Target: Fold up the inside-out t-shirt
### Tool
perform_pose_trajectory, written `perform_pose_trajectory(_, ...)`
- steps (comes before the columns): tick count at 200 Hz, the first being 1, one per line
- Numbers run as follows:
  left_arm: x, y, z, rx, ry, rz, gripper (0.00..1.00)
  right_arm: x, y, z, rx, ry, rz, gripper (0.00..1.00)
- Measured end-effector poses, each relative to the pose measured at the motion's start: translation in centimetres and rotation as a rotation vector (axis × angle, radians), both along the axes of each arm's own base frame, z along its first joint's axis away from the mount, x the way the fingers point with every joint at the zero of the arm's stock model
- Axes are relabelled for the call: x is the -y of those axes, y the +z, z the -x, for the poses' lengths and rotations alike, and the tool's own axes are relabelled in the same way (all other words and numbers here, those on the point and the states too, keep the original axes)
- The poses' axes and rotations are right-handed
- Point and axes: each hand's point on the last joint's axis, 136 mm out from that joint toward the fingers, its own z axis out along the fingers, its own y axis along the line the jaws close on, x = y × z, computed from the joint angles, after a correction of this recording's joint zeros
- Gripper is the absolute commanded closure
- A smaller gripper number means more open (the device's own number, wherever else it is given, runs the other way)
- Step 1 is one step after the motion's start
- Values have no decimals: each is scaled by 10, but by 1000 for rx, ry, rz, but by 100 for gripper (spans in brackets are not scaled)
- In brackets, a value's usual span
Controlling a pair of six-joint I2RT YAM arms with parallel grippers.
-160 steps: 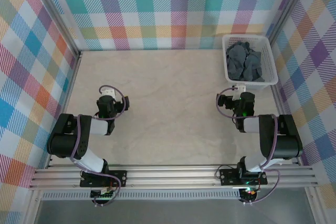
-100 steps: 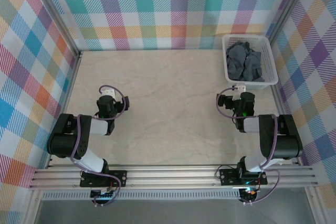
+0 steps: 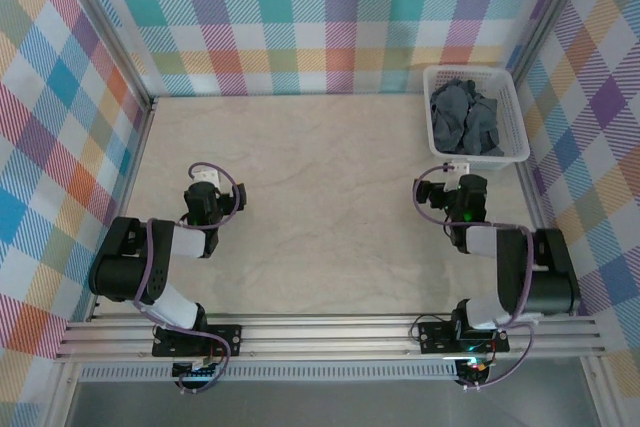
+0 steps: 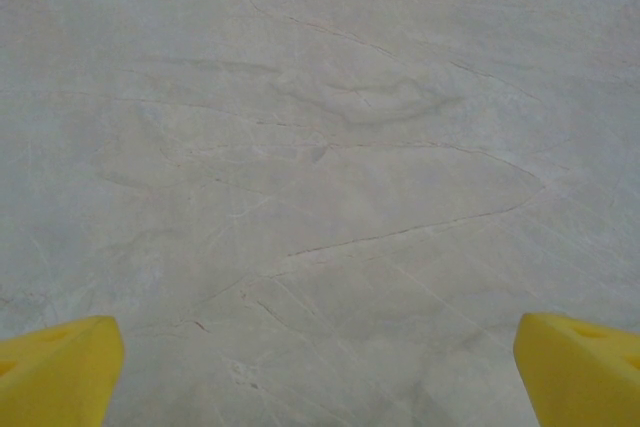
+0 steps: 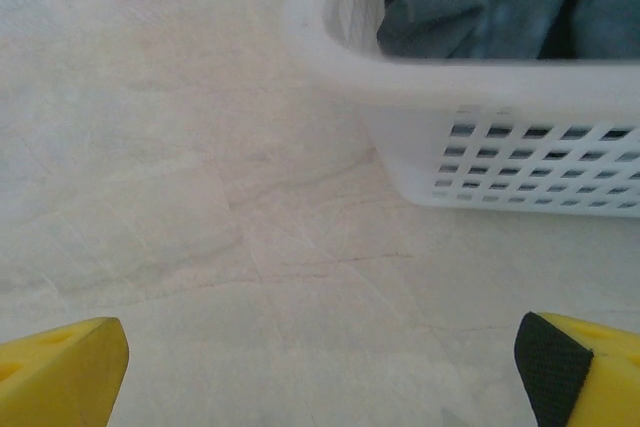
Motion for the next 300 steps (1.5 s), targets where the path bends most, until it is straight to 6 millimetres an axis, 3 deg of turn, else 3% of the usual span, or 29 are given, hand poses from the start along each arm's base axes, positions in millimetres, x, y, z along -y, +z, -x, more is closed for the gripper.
perform_pose_trajectory(10, 2, 7, 3, -8, -7, -8, 0, 7, 25, -4, -10, -59, -33, 0)
perform_pose_trajectory(24, 5, 34, 5, 13, -5, -9, 0, 15, 76, -21, 8, -123, -80, 0)
perform_pose_trajectory(45, 18, 107, 3, 134, -24, 46, 0, 24, 154, -56, 50, -178, -146, 0)
perform_pose_trajectory(58, 33, 154, 4, 213, -70, 100, 0, 31, 180, -80, 50, -206, -189, 0)
perform_pose_trajectory(65, 43, 175, 5, 239, -105, 130, 0, 36, 183, -93, 33, -225, -211, 0)
perform_pose_trajectory(78, 64, 203, 6, 262, -180, 167, 0, 50, 174, -121, -25, -272, -245, 0)
perform_pose_trajectory(87, 79, 212, 8, 251, -233, 180, 0, 61, 156, -144, -81, -306, -260, 0)
perform_pose_trajectory(97, 92, 214, 11, 224, -278, 188, 0, 71, 132, -164, -142, -341, -268, 0)
perform_pose_trajectory(118, 106, 203, 19, 152, -334, 193, 0, 89, 60, -193, -306, -412, -264, 1)
perform_pose_trajectory(122, 107, 199, 20, 135, -339, 193, 0, 91, 48, -196, -336, -418, -263, 6)
perform_pose_trajectory(130, 108, 193, 23, 107, -343, 192, 0, 95, 21, -200, -398, -434, -263, 29)
perform_pose_trajectory(143, 108, 186, 25, 77, -345, 190, 0, 95, -12, -201, -480, -426, -266, 87)
perform_pose_trajectory(147, 108, 184, 26, 72, -346, 190, 0, 93, -21, -200, -506, -419, -271, 98)
perform_pose_trajectory(165, 108, 180, 28, 53, -350, 188, 0, 85, -34, -194, -570, -393, -295, 100)
perform_pose_trajectory(179, 108, 178, 29, 46, -349, 186, 0, 78, -19, -194, -554, -356, -312, 100)
perform_pose_trajectory(192, 108, 177, 28, 42, -351, 181, 0, 71, 15, -195, -500, -309, -325, 100)
perform_pose_trajectory(205, 109, 175, 26, 34, -352, 179, 1, 63, 67, -195, -411, -255, -335, 100)
perform_pose_trajectory(231, 117, 175, 21, 19, -379, 197, 2, 27, 213, -183, -146, -96, -338, 100)
perform_pose_trajectory(252, 124, 186, 17, 32, -404, 225, 1, -33, 342, -141, 94, 116, -341, 100)
perform_pose_trajectory(268, 127, 202, 16, 58, -416, 244, 1, -87, 424, -86, 253, 296, -342, 100)
perform_pose_trajectory(285, 129, 217, 15, 79, -427, 250, 1, -133, 466, -26, 338, 464, -358, 100)
perform_pose_trajectory(300, 130, 226, 14, 94, -433, 253, 1, -152, 464, 2, 334, 540, -387, 100)
